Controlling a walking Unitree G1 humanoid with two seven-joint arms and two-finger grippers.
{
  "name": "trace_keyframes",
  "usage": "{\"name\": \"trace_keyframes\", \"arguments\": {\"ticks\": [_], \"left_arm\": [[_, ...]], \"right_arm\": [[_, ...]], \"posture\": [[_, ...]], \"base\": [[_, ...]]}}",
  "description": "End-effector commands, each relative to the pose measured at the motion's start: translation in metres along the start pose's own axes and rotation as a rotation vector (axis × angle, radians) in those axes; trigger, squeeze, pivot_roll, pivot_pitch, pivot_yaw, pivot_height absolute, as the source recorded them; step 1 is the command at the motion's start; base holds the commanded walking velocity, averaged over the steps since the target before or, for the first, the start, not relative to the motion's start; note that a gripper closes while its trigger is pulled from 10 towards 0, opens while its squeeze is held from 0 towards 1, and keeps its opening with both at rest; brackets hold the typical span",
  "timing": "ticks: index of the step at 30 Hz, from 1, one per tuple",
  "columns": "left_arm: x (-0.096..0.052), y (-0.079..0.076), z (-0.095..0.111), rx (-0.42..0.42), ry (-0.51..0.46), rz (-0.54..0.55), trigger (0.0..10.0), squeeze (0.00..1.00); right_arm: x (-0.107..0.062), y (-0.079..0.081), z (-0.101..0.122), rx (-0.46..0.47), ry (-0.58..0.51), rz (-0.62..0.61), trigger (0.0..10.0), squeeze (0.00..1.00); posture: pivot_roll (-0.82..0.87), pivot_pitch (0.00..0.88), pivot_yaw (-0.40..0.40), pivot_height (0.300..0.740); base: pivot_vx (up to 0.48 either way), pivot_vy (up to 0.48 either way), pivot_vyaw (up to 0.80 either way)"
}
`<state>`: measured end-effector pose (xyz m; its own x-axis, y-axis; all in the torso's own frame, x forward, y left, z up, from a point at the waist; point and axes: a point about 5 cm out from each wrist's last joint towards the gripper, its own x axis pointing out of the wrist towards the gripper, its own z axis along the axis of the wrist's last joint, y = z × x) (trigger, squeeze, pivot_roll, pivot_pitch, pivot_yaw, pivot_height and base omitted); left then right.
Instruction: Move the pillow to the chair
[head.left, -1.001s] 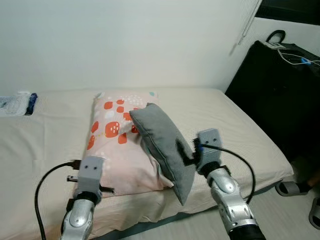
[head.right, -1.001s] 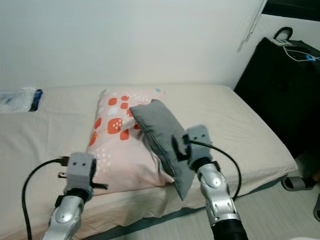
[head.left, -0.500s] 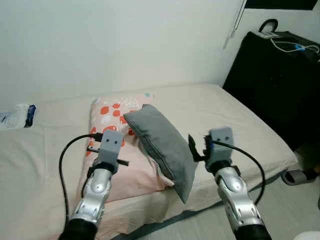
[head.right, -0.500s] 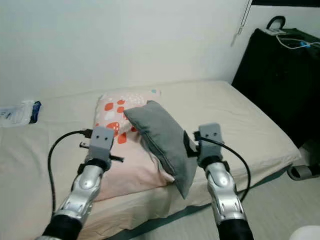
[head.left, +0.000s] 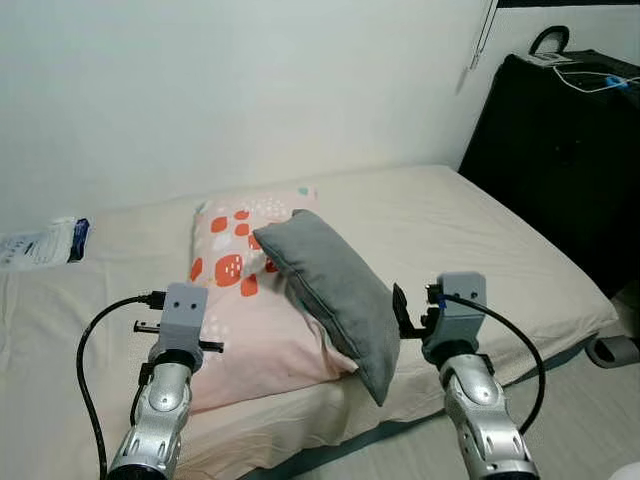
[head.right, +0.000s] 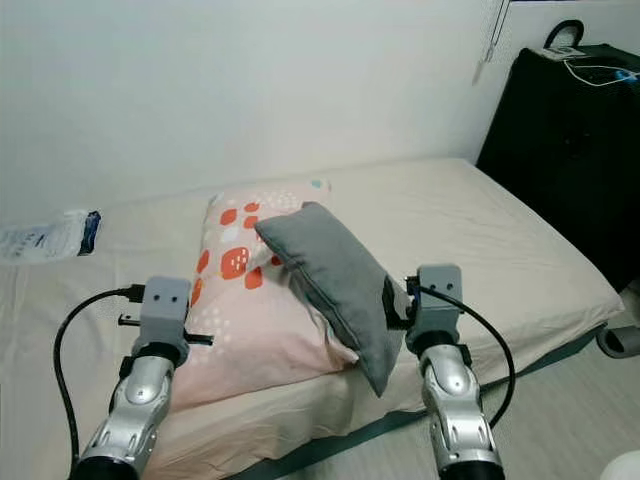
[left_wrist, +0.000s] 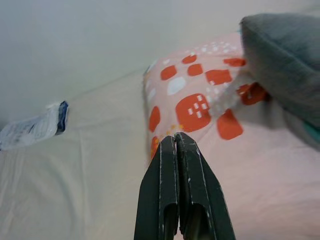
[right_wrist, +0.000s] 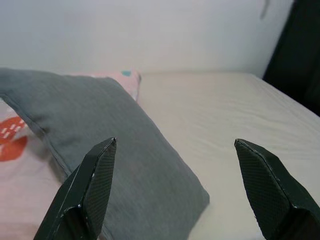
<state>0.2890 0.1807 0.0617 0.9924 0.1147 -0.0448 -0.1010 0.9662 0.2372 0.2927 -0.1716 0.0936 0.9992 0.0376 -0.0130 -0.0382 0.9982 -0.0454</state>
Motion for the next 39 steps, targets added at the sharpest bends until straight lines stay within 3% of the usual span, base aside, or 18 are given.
{"name": "trace_keyframes", "arguments": {"ticks": [1,5,7,10,14,17,21,31,39], "left_arm": [[-0.002,-0.006,0.001,-0.021,-0.005,-0.027,10.0,0.0],[-0.004,-0.013,0.0,-0.075,0.027,-0.101,10.0,0.0],[-0.01,-0.02,0.0,-0.158,0.026,-0.187,10.0,0.0],[-0.015,-0.023,-0.001,-0.183,0.025,-0.205,10.0,0.0],[-0.015,-0.022,-0.001,-0.154,0.02,-0.175,10.0,0.0],[-0.015,-0.024,-0.003,-0.197,0.048,-0.157,10.0,0.0],[-0.016,-0.025,-0.004,-0.222,0.06,-0.143,10.0,0.0],[-0.017,-0.03,-0.002,-0.257,0.076,-0.165,10.0,0.0],[-0.019,-0.028,-0.002,-0.21,0.066,-0.173,10.0,0.0]], "right_arm": [[0.0,0.0,-0.001,-0.006,0.004,0.0,10.0,0.0],[-0.001,-0.001,-0.002,-0.008,0.013,-0.001,10.0,0.0],[-0.003,0.0,-0.005,-0.015,0.024,0.001,10.0,0.0],[-0.004,0.002,-0.012,-0.019,0.063,0.007,10.0,0.0],[-0.002,-0.001,-0.017,-0.006,0.094,-0.008,10.0,0.0],[0.002,-0.005,-0.018,0.057,0.135,-0.02,10.0,0.0],[0.006,-0.002,-0.018,0.07,0.141,0.003,10.0,0.0],[0.008,0.007,-0.019,0.045,0.139,0.017,10.0,0.0],[0.013,0.005,-0.016,0.027,0.139,0.019,10.0,0.0]], "posture": [[0.0,0.0,-0.041,0.74],[0.0,0.0,-0.04,0.74],[0.01,0.0,-0.036,0.74],[0.01,0.0,-0.037,0.74],[0.01,0.0,-0.04,0.74],[0.03,0.0,-0.048,0.74],[0.03,0.0,-0.051,0.74],[0.05,0.0,-0.065,0.74],[0.06,0.0,-0.077,0.74]], "base": [[0.0,0.0,0.0],[0.0,0.0,0.0],[0.0,0.0,0.0],[0.0,0.0,0.0],[0.0,0.0,0.0],[0.0,0.0,0.0],[0.0,0.0,0.0],[0.0,0.0,0.0],[0.0,0.0,0.0]]}}
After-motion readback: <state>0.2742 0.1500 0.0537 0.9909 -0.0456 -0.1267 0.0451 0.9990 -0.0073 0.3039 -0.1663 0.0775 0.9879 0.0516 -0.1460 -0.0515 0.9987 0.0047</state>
